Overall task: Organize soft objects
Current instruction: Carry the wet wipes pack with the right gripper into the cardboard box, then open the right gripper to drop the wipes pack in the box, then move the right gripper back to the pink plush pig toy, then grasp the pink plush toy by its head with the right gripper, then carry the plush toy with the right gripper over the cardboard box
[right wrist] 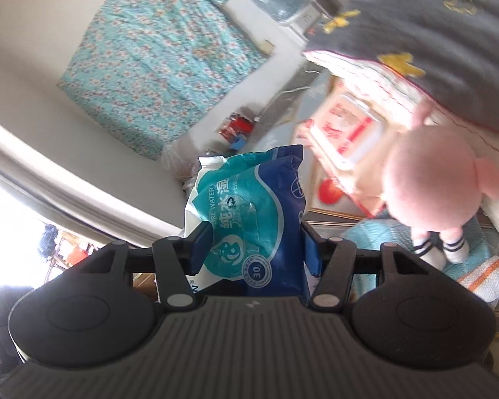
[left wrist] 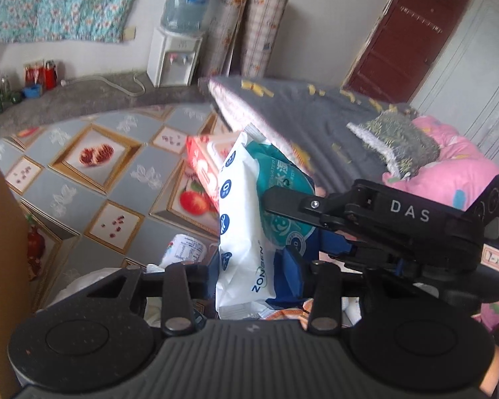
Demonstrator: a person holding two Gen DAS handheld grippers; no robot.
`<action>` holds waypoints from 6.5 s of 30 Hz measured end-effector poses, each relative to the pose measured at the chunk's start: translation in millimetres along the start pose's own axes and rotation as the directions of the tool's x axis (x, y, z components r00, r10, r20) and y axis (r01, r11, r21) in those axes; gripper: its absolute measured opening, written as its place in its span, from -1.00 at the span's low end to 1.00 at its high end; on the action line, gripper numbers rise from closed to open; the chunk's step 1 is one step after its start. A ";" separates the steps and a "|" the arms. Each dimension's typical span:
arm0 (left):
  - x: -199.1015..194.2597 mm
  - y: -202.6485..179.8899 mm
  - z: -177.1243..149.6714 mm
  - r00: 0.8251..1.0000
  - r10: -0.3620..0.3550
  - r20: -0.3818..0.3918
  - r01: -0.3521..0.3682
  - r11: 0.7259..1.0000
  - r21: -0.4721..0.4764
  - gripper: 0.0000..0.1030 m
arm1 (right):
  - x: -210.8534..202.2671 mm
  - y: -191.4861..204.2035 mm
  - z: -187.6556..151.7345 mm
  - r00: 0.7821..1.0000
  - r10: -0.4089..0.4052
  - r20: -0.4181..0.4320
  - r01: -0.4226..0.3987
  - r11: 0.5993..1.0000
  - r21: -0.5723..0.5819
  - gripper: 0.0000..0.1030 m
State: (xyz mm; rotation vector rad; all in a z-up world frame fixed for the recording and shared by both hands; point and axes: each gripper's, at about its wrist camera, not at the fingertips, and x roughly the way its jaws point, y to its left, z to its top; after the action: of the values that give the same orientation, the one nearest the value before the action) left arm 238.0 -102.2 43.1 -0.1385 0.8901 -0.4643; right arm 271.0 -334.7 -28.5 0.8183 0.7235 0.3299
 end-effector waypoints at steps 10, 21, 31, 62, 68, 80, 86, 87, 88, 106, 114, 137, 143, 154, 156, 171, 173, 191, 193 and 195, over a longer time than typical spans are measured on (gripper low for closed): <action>-117.8 62.5 -36.4 0.983 0.106 0.150 -0.087 0.988 -0.126 -0.19 | 11.8 128.0 -57.2 0.984 0.114 -0.137 -0.141 0.968 -0.209 0.09; -165.2 197.7 -79.1 0.972 0.221 0.080 -0.174 0.907 -0.384 -0.19 | 111.3 230.8 -153.3 0.910 0.058 -0.410 -0.205 0.923 -0.327 0.10; -111.5 275.2 -96.1 0.978 0.149 -0.145 -0.199 0.874 -0.443 -0.20 | 122.4 240.4 -160.6 0.929 -0.019 -0.368 -0.160 0.879 -0.448 0.11; -47.2 263.4 -77.5 0.951 0.246 -0.189 -0.303 0.869 -0.391 -0.30 | 115.8 164.1 -129.4 0.939 -0.003 -0.344 -0.128 0.925 -0.357 0.17; -74.9 246.8 -70.2 0.946 0.303 -0.118 -0.325 0.868 -0.375 0.16 | 89.8 155.2 -128.5 0.954 0.004 -0.299 -0.121 0.920 -0.373 0.25; -154.3 152.4 -73.5 0.921 0.373 0.117 -0.331 0.903 -0.272 0.51 | 20.5 110.9 -125.9 0.986 -0.023 -0.168 -0.044 0.923 -0.382 0.53; -149.9 76.9 -85.7 0.929 0.289 0.232 -0.271 0.957 -0.105 0.63 | -19.9 73.4 -116.3 0.993 -0.084 -0.080 0.050 0.930 -0.364 0.53; -145.5 65.8 -85.6 0.930 0.272 0.246 -0.262 0.962 -0.075 0.63 | -27.8 67.0 -112.4 0.993 -0.097 -0.062 0.068 0.929 -0.363 0.53; -138.9 53.5 -86.0 0.932 0.251 0.260 -0.250 0.968 -0.039 0.63 | -37.6 60.1 -107.8 0.993 -0.110 -0.042 0.087 0.928 -0.362 0.53; 42.4 -69.7 -65.2 0.980 0.048 0.194 -0.107 0.945 0.308 0.62 | -60.5 -62.2 66.8 0.969 -0.245 0.034 0.247 0.951 -0.185 0.53; 104.1 -88.6 -49.0 0.994 0.018 0.108 -0.053 0.944 0.324 0.62 | 16.3 -101.2 93.6 0.959 -0.273 -0.070 0.264 0.957 -0.121 0.21; 151.1 -87.0 -44.1 1.000 -0.003 -0.020 0.008 0.973 0.233 0.53 | 8.9 -66.0 72.7 0.978 -0.192 -0.083 0.166 0.955 -0.247 -0.85; 106.8 -91.9 -47.5 0.998 -0.024 0.057 0.011 0.975 0.220 0.53 | -36.4 -14.6 53.3 0.988 -0.146 -0.056 0.119 0.935 -0.334 -0.86; -32.9 -61.2 -53.6 0.955 0.017 0.297 -0.037 0.997 0.061 0.53 | -97.1 137.6 0.7 0.993 0.058 -0.100 -0.103 0.832 -0.545 -0.86; -56.5 -46.4 -59.3 0.941 0.054 0.335 -0.064 0.998 0.020 0.53 | -95.3 167.3 -13.2 0.985 0.097 -0.144 -0.163 0.807 -0.568 -0.86; -169.2 125.6 -98.7 0.794 0.513 0.327 -0.350 0.825 -0.443 0.53 | 68.9 384.9 -153.4 0.756 0.160 -0.635 -0.570 0.637 -0.519 -0.86; -171.8 155.6 -100.0 0.782 0.560 0.274 -0.379 0.776 -0.504 0.53 | 111.1 403.7 -170.9 0.715 0.130 -0.687 -0.594 0.631 -0.499 -0.86; -175.5 248.6 -141.5 0.839 0.544 0.037 -0.386 0.641 -0.664 0.54 | 295.9 384.3 -244.5 0.441 -0.149 -0.885 -0.728 0.518 -0.450 -0.85; -173.0 244.0 -144.5 0.855 0.517 0.041 -0.367 0.660 -0.655 0.54 | 286.8 375.2 -239.9 0.438 -0.186 -0.880 -0.742 0.478 -0.470 -0.83; -171.1 239.1 -146.4 0.865 0.500 0.043 -0.360 0.679 -0.640 0.54 | 277.6 371.7 -235.0 0.433 -0.213 -0.876 -0.753 0.449 -0.481 -0.80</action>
State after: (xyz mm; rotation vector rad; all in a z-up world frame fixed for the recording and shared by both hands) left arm 112.0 198.1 0.6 -0.5566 0.7962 0.3121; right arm 307.0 182.1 17.8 -0.3581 1.1785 1.4803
